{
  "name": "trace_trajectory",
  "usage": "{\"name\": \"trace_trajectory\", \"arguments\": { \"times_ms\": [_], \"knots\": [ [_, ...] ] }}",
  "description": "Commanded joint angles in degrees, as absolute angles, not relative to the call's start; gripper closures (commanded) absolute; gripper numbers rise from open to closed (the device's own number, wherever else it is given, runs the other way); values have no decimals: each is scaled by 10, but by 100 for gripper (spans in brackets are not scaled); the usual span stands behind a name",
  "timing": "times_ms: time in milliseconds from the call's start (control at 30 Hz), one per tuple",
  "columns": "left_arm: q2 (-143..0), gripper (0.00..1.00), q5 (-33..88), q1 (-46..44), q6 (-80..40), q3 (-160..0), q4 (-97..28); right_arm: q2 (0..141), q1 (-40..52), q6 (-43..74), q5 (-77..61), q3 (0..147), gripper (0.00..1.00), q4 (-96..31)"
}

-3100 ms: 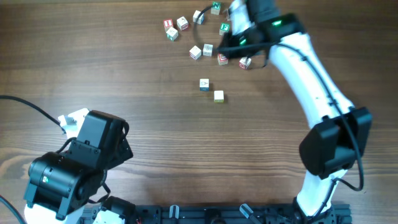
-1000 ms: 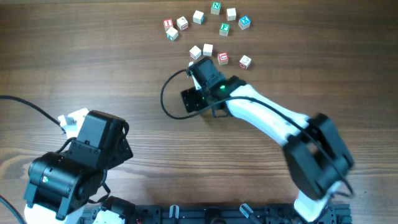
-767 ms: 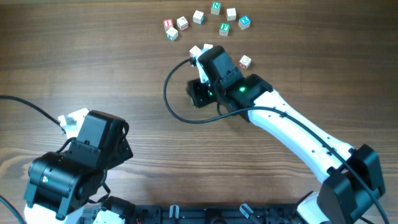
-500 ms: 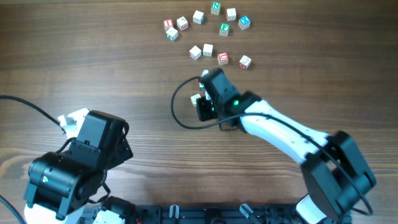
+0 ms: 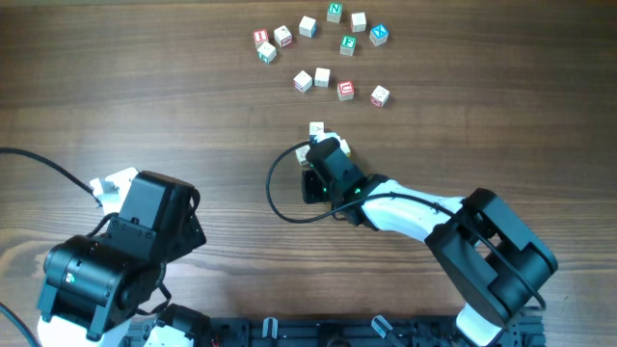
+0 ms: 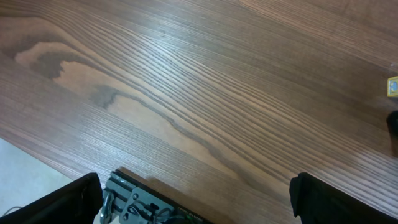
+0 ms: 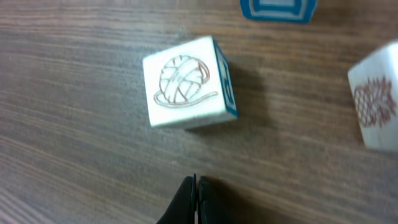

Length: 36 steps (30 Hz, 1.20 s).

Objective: Form a circle

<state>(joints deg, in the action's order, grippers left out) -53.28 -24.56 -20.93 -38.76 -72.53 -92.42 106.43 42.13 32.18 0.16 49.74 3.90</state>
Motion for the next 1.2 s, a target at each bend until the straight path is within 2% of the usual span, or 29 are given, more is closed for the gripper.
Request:
{"name": "trace_trajectory", "arguments": {
  "times_ms": [0,233,1167],
  "knots": [
    [-531,0,-246,-206,-397,-723,-924,1097,422,293,37,491,96,67],
    [-531,0,-246,-206,-397,-723,-924,1113,422,285,56,491,96,116],
    [-531,0,-246,-206,-397,-723,-924,1122,422,257,77,491,95,170]
  ]
}}
